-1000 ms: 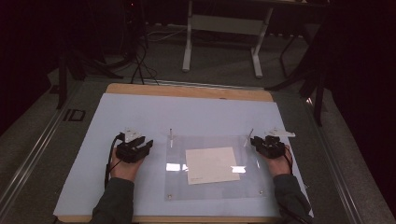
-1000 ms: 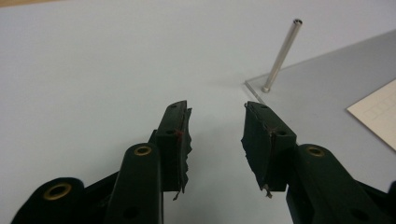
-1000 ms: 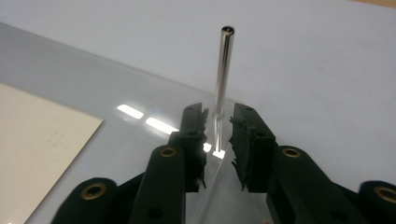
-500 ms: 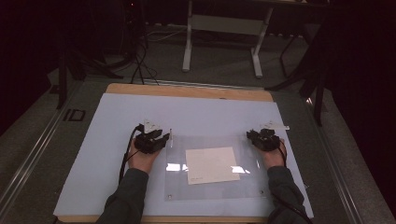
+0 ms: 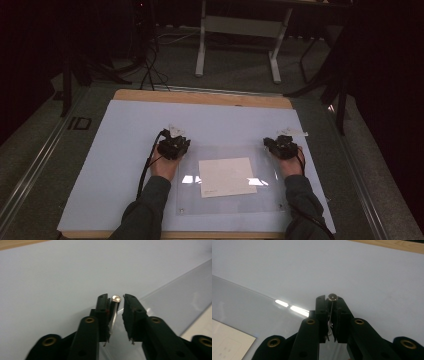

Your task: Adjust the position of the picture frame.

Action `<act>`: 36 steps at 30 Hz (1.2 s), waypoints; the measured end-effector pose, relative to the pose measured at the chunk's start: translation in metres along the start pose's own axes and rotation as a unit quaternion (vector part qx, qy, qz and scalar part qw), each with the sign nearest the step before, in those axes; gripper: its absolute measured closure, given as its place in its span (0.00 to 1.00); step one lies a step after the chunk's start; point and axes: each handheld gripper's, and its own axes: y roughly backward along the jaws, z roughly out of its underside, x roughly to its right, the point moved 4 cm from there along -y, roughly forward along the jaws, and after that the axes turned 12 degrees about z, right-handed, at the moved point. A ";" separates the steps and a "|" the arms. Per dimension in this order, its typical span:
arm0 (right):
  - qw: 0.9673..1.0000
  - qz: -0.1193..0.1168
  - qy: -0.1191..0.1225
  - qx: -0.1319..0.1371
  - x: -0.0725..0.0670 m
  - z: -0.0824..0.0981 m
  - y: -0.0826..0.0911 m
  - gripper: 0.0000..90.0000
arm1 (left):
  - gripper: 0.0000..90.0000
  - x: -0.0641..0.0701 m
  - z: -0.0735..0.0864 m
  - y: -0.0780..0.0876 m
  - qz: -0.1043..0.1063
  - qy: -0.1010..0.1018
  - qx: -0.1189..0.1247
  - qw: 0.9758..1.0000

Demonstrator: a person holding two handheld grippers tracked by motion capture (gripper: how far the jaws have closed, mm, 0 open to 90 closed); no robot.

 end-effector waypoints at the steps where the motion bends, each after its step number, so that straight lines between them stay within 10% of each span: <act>1: 1.000 0.000 0.000 0.000 0.000 0.000 0.000 0.93 | 0.87 -0.001 0.000 0.000 0.000 0.004 0.002 1.000; 15: 1.000 0.002 0.012 0.003 -0.005 -0.003 0.000 0.95 | 0.95 -0.009 0.000 0.006 -0.011 0.000 -0.003 1.000; 36: 0.998 -0.040 0.042 0.011 -0.059 -0.017 -0.011 0.95 | 0.95 -0.057 0.006 0.032 -0.046 0.029 -0.006 0.998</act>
